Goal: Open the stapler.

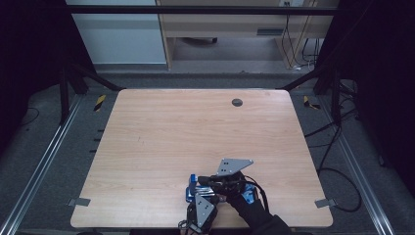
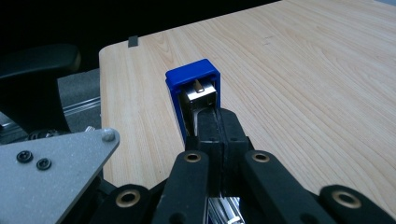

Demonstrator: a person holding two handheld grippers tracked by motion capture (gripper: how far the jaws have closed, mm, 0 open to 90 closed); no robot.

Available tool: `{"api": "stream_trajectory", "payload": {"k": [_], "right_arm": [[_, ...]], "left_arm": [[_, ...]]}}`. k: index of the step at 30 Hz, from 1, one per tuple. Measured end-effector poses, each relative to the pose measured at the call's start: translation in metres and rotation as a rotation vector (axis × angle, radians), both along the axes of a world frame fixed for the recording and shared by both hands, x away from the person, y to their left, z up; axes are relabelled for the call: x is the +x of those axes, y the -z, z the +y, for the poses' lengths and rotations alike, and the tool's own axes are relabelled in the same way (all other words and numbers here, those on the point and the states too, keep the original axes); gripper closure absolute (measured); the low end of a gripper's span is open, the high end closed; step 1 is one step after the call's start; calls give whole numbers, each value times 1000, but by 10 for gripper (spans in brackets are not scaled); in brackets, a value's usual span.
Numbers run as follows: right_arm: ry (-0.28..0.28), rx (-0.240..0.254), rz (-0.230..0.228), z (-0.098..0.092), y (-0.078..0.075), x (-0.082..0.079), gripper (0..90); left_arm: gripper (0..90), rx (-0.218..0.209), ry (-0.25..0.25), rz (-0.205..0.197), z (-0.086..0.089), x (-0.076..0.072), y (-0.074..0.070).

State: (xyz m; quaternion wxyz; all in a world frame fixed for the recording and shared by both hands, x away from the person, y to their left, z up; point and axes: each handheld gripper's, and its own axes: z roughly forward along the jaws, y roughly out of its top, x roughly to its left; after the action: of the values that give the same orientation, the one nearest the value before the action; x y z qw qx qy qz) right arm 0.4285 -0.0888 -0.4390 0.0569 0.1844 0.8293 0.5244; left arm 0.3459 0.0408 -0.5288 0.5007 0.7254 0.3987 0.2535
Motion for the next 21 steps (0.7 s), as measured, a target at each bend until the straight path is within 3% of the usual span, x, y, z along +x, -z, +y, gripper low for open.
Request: {"api": "stream_trajectory", "payload": {"k": [21], "right_arm": [[-41, 8, 13, 13, 0, 6, 900]], "left_arm": [[897, 1, -4, -2, 0, 0, 0]]}}
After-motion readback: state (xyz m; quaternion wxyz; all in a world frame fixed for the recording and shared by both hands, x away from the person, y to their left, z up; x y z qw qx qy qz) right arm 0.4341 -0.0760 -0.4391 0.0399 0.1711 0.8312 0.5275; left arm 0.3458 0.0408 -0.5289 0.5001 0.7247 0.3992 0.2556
